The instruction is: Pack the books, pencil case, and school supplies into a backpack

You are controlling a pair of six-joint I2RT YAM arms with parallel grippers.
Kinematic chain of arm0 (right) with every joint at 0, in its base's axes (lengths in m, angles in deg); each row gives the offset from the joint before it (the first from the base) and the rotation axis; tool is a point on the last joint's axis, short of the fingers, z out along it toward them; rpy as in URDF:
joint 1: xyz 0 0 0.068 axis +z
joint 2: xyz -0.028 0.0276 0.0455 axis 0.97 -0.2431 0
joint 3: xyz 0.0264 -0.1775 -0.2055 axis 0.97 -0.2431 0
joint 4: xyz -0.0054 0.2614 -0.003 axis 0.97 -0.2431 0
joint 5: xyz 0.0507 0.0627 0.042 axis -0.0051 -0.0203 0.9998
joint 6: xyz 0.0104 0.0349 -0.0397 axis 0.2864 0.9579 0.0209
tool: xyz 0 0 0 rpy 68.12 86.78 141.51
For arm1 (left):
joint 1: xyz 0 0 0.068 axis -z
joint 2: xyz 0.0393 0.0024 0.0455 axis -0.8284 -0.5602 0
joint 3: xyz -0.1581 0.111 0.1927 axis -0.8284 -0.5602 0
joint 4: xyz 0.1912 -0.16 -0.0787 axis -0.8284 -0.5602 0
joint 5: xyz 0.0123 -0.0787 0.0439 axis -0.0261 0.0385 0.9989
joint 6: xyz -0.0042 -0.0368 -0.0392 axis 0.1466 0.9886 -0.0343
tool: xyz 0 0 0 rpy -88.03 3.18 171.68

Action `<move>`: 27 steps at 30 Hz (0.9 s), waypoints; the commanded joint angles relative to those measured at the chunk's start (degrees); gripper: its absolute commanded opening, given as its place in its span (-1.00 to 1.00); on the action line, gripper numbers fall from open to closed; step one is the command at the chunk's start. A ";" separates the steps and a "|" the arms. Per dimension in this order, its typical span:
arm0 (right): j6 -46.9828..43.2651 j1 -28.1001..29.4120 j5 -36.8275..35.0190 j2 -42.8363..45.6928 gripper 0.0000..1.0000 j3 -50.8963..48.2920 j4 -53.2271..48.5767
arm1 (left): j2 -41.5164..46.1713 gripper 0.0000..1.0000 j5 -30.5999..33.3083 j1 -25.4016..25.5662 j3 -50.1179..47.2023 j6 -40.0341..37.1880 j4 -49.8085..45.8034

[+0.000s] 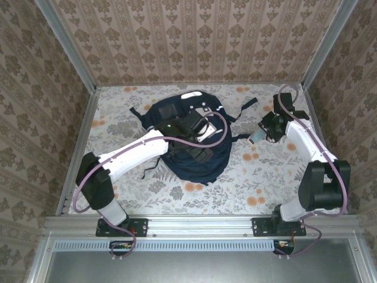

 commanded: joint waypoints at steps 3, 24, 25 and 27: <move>-2.14 -1.14 2.39 8.04 -0.44 -3.25 0.87 | -5.81 0.83 1.60 -0.48 4.55 -5.16 -3.37; -2.45 -1.49 6.00 16.08 -0.43 -5.88 1.23 | -9.52 0.11 -3.54 -7.62 13.05 -6.12 -9.13; -2.38 -1.49 7.01 16.31 -0.43 -6.41 2.06 | -9.61 0.06 -3.17 -7.62 12.87 -6.37 -8.96; -2.34 -1.43 9.36 17.02 -0.43 -7.47 4.04 | -10.06 -0.05 -2.70 -7.68 12.37 -7.08 -8.59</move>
